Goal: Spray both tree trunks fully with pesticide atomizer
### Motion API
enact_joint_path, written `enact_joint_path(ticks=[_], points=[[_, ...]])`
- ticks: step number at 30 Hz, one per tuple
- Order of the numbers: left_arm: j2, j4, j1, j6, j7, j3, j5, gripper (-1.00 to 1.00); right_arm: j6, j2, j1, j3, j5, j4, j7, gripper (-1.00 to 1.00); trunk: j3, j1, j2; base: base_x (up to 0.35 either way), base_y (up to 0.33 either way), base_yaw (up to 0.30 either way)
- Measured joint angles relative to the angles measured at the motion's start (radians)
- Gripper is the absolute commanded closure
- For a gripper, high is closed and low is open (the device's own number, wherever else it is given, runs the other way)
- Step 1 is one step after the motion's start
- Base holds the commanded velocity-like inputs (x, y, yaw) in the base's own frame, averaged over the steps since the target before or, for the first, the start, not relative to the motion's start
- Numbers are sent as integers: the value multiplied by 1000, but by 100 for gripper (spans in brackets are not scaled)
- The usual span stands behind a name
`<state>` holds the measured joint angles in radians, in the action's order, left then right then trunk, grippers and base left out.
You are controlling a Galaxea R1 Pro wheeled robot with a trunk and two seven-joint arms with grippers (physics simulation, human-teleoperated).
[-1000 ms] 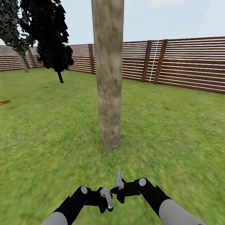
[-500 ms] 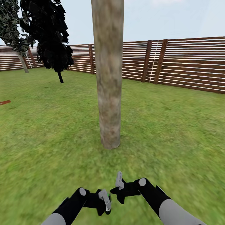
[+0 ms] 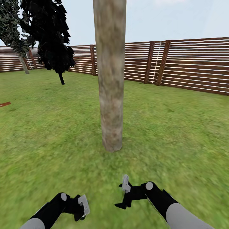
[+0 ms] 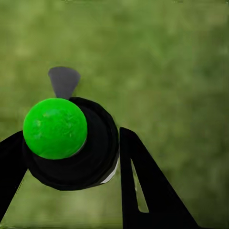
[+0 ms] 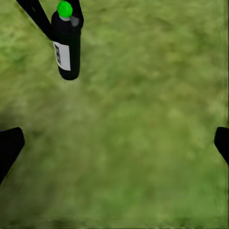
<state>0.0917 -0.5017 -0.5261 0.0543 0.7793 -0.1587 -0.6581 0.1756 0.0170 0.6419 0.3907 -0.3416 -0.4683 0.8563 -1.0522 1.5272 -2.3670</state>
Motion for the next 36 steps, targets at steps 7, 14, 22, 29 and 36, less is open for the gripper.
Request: enact_joint_path(ticks=[7,14,22,29,36], points=[[-30,-2,0,-1,-155,460,48,100,216,-173,-10,-280,205,328,-394,-100,0,0,0,0,0,0],[-95,-14,-30,173,-485,549,160,100,682,-206,-251,-443,475,410,-769,-100,0,0,0,0,0,0],[-105,-17,-48,275,-523,553,193,100,846,-190,-300,-440,549,413,-793,-100,0,0,0,128,0,0],[-167,-17,-93,348,-668,553,237,100,846,-189,-300,-440,547,415,-792,-100,0,0,0,321,-34,0],[-178,-21,-97,346,-675,542,249,100,845,-189,-300,-440,547,415,-793,-100,1,0,0,73,-147,-163]])
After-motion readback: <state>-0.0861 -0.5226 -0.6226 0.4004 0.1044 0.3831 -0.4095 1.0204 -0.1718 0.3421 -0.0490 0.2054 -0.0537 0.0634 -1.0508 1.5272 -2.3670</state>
